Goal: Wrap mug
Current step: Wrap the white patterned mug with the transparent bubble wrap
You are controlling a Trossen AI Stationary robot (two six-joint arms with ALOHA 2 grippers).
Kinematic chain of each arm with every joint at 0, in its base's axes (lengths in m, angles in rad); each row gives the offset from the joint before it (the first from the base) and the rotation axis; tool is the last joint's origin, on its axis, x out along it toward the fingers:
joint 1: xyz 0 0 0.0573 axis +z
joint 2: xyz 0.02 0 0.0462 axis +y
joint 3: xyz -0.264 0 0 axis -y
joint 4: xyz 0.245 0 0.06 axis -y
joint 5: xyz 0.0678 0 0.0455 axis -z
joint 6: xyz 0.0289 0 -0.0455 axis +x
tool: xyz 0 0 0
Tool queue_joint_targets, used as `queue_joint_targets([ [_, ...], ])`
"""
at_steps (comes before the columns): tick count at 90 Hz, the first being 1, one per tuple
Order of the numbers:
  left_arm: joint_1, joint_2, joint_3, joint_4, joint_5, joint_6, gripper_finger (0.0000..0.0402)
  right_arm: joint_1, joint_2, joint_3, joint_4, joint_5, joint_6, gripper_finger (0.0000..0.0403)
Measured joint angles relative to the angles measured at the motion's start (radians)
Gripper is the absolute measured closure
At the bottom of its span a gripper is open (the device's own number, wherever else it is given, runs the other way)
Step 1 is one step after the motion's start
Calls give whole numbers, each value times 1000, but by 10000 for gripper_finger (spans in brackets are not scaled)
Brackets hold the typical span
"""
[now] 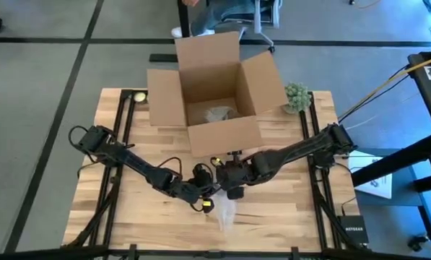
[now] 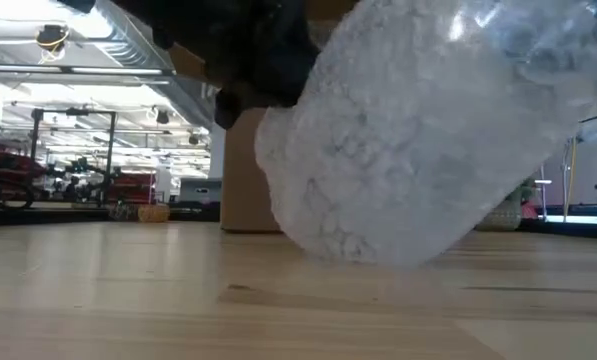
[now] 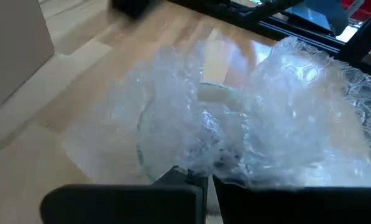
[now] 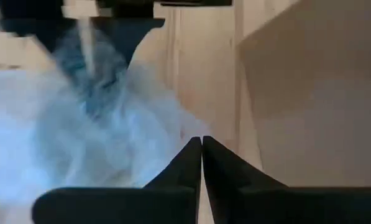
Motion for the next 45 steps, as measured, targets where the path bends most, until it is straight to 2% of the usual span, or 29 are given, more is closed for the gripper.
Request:
queue_joint_targets([
  [10, 0, 0, 0, 8, 1, 2, 401, 21, 3, -51, 60, -103, 32, 402],
  [31, 3, 1, 1, 13, 3, -10, 401, 16, 42, -201, 257, -149, 77, 402],
  [45, 6, 2, 0, 20, -1, -9, 401, 13, 47, -202, 260, -158, 72, 402],
])
